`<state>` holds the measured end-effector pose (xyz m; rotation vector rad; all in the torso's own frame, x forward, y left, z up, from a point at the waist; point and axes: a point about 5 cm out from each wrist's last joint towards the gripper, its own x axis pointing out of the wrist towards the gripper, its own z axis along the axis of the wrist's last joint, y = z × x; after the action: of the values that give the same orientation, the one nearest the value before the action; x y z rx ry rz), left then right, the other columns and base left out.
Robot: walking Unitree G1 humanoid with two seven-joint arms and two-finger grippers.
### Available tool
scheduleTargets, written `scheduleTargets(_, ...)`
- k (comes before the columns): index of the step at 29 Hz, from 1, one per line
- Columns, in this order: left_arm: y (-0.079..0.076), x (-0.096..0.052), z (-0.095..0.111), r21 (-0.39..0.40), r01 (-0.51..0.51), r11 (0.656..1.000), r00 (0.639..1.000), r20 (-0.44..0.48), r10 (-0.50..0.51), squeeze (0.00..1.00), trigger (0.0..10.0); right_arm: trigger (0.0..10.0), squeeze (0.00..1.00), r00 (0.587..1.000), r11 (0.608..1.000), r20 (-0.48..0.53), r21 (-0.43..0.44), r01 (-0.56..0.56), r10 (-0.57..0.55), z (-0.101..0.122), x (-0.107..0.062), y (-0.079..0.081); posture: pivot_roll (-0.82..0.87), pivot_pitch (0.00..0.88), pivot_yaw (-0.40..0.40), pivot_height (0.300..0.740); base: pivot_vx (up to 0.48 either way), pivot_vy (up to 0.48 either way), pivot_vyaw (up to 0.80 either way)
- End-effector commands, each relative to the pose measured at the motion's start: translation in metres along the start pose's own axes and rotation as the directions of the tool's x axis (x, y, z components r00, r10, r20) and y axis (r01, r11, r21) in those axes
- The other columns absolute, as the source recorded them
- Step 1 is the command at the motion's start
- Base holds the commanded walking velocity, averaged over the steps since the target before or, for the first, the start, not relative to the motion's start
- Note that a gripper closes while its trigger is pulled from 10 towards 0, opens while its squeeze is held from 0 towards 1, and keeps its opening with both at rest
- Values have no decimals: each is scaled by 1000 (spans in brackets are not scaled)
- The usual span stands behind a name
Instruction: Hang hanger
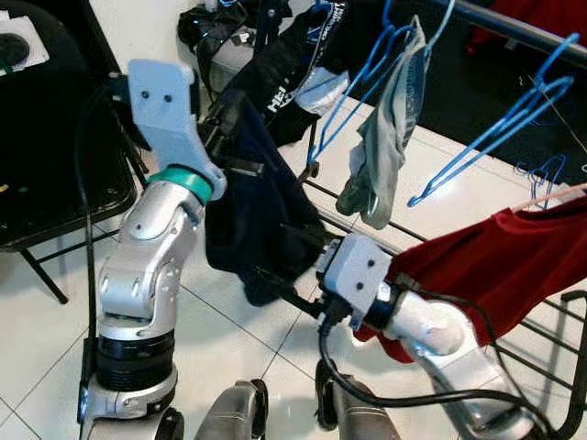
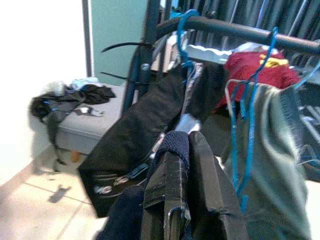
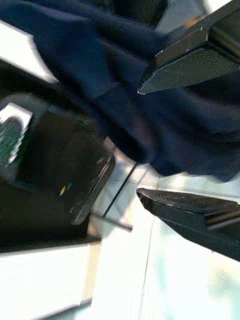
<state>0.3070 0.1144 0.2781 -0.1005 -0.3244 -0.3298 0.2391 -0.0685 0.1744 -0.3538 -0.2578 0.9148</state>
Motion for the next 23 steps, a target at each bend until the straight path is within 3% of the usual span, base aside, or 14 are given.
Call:
scheduleTargets(1, -9, 2, 19, -28, 45, 999, 996, 75, -43, 0, 10000, 10000, 0, 1000, 1000, -16, 13, 15, -15, -9, 2, 4, -83, 149, 42, 740, 0, 0, 0)
scheduleTargets(5, -11, 4, 24, -47, 58, 997, 995, 86, -54, 0, 10000, 10000, 0, 1000, 1000, -15, 22, 14, -13, -10, 4, 4, -83, 149, 42, 740, 0, 0, 0)
scheduleTargets(8, -17, 6, 36, -110, 114, 987, 988, 118, -100, 0, 10000, 10000, 0, 990, 987, 81, 116, 107, -116, -2, 30, -2, -72, 146, 53, 740, 0, 0, 0)
scheduleTargets(10, -17, 6, 36, -110, 114, 987, 988, 118, -100, 0, 10000, 10000, 0, 990, 987, 81, 116, 107, -116, -2, 30, -2, -72, 146, 53, 740, 0, 0, 0)
scheduleTargets(11, -19, 5, 39, -126, 133, 983, 985, 125, -118, 0, 10000, 10000, 0, 978, 972, 124, 184, 144, -168, 3, 42, -6, -66, 144, 54, 740, 0, 0, 0)
scheduleTargets(12, -19, 5, 39, -126, 133, 983, 985, 125, -118, 0, 10000, 10000, 0, 978, 972, 124, 184, 144, -168, 3, 42, -6, -66, 144, 54, 740, 0, 0, 0)
scheduleTargets(14, -22, 4, 41, -139, 153, 978, 982, 128, -136, 0, 10000, 10000, 0, 948, 923, 217, 356, 146, -234, 17, 60, -13, -49, 141, 59, 740, 0, 0, 0)
scheduleTargets(16, -22, 4, 41, -139, 153, 978, 982, 128, -136, 0, 10000, 10000, 0, 948, 923, 217, 356, 146, -234, 17, 60, -13, -49, 141, 59, 740, 0, 0, 0)
scheduleTargets(18, -24, 4, 42, -144, 157, 977, 982, 126, -140, 0, 10000, 10000, 0, 929, 886, 265, 447, 121, -260, 23, 67, -16, -49, 141, 59, 740, 0, 0, 0)
scheduleTargets(20, -24, 4, 42, -145, 157, 977, 982, 125, -139, 0, 10000, 10000, 0, 928, 887, 265, 446, 122, -262, 23, 67, -16, -49, 141, 59, 740, 0, 0, 0)
scheduleTargets(23, -26, 4, 43, -154, 176, 972, 980, 117, -159, 0, 10000, 10000, 0, 904, 825, 267, 547, 142, -333, 21, 70, -27, -43, 137, 68, 740, 0, 0, 0)
